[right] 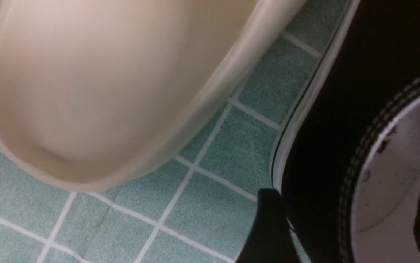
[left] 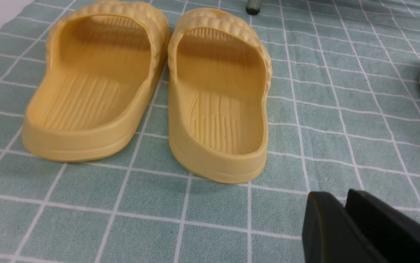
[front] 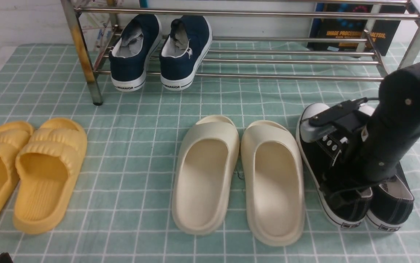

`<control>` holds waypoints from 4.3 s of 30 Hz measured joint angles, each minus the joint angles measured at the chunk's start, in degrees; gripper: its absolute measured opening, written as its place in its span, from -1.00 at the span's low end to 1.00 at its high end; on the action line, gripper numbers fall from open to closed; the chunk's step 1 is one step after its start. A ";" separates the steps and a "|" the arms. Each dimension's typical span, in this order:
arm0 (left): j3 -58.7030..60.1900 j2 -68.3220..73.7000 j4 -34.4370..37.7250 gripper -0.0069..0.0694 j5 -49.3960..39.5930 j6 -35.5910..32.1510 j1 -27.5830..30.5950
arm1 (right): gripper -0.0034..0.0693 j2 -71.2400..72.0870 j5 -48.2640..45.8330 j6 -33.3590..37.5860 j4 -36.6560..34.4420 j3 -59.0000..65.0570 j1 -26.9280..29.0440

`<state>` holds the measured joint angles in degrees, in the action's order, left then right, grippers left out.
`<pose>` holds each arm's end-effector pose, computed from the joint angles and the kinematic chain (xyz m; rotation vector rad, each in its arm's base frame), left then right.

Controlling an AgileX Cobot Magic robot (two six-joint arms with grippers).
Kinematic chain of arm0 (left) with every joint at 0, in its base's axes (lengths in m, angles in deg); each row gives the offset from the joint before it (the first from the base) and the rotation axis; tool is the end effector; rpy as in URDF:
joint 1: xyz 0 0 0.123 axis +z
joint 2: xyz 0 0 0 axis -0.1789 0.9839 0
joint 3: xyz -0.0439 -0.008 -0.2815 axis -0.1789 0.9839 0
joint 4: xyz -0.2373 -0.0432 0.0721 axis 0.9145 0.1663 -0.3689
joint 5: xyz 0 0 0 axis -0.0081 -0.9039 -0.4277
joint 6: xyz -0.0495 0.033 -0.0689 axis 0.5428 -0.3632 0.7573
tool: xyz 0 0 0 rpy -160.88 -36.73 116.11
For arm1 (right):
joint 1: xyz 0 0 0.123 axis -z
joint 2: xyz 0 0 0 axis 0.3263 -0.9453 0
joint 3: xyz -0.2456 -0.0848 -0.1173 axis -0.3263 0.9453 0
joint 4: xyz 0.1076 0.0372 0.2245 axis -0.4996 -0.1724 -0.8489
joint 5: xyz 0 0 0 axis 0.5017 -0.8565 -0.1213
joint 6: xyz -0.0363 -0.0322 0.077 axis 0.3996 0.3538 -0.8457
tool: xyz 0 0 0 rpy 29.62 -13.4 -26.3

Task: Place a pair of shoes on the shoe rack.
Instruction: Use the right arm to grab the shoe closest to it, then use the right arm to put a shoe into the shoe rack, then use the right arm to grab the shoe closest to it

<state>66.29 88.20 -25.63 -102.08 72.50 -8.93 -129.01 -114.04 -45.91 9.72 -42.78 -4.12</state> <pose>0.0529 0.0001 0.1705 -0.1703 1.8650 -0.1086 0.2931 0.1302 0.2105 -0.6774 2.8860 0.1188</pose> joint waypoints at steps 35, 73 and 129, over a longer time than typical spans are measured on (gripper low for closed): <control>0.00 0.00 0.00 -0.50 0.00 0.00 0.00 | -0.85 -19.93 -16.29 4.09 3.01 -44.97 3.06; 0.00 0.00 0.00 -0.41 0.00 0.00 0.00 | -0.41 -35.04 -11.95 0.29 7.67 -68.74 3.66; 0.00 0.00 0.00 -0.33 0.00 0.00 0.00 | -0.24 4.84 9.07 -12.07 10.30 9.98 4.26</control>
<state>66.29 88.20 -25.63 -102.08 72.50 -8.93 -124.16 -104.97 -57.98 20.02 -32.80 0.14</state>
